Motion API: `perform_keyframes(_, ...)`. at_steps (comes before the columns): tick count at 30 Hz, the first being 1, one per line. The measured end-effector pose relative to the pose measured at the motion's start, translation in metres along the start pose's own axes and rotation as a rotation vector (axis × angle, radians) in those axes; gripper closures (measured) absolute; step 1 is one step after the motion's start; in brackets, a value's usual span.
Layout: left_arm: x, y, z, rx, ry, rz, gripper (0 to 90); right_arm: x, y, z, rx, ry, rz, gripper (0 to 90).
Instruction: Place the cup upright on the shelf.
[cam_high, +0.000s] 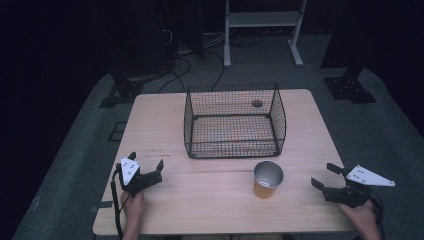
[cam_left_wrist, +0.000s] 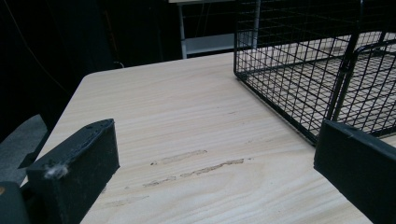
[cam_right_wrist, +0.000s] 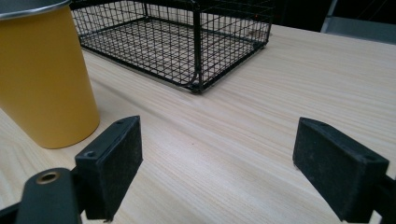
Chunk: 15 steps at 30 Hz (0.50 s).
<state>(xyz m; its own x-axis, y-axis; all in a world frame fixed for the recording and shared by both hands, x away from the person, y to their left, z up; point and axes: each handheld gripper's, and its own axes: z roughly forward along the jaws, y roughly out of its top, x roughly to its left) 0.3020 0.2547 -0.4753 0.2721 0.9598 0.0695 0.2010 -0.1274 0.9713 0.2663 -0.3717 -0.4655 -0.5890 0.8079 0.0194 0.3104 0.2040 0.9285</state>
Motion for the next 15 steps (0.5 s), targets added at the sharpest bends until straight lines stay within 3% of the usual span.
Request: perform_keyframes(15,-0.001,0.000,-0.001,-0.007,-0.004,0.004,0.0,0.009,0.013,-0.001,-0.008,0.030,-0.014,13.3)
